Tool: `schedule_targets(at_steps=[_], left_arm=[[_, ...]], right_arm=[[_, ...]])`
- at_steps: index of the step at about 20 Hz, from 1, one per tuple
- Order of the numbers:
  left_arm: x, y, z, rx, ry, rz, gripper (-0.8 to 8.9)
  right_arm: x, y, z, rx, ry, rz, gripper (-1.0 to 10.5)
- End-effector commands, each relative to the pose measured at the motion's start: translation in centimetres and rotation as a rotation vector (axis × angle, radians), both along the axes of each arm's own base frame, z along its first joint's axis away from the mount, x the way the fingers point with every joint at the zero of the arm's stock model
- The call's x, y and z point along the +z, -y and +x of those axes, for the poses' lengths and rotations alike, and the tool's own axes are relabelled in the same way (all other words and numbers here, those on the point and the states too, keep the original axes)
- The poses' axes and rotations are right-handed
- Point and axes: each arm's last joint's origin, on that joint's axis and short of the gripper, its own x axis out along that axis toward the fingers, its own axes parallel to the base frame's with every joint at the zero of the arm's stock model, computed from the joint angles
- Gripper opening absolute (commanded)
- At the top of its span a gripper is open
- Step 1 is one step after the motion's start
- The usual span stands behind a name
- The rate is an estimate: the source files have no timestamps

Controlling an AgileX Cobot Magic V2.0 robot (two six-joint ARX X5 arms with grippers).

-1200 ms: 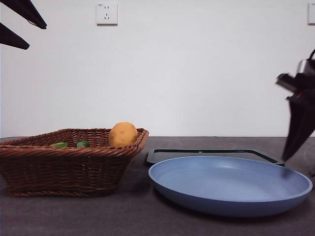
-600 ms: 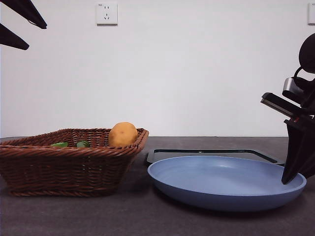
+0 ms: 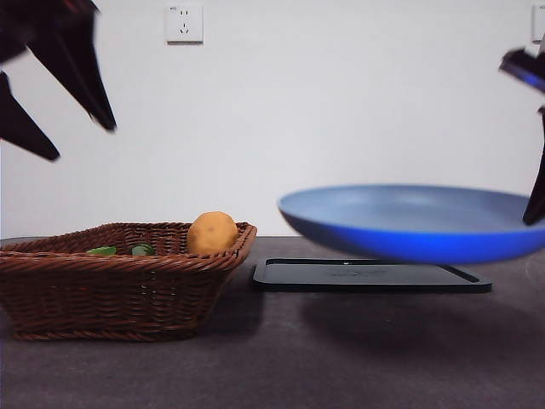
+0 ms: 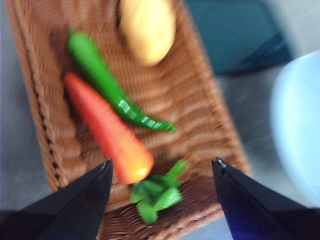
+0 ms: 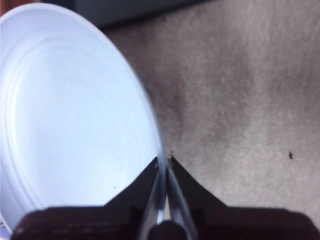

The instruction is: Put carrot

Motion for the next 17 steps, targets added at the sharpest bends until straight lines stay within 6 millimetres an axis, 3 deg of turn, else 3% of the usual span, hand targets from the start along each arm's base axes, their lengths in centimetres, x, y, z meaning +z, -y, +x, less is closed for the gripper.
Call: schedule_targets(at_steps=[1,4,9,17], left_arm=[[-0.7,1.9,1.8,0.010,-0.067,0.105,3.50],[-2.1,3.7,4.1,0.016,-0.165,0.227,3.50],[-5.6,4.6,6.5,0.039,-0.296,0.360,3.50],[-8.5,5.4,7.9,0.029,-0.334,0.372,3.50]], right_arm=[[0.9,0.0,-0.1,0.015,0.052,0.003,0.1],[1.2,0.0,-0.3,0.024,0.072,0.000,0.1],[1.1,0.0,-0.4,0.028,0.067,-0.002,0.1],[1.1,0.0,-0.4,0.033,0.070,-0.005,0.1]])
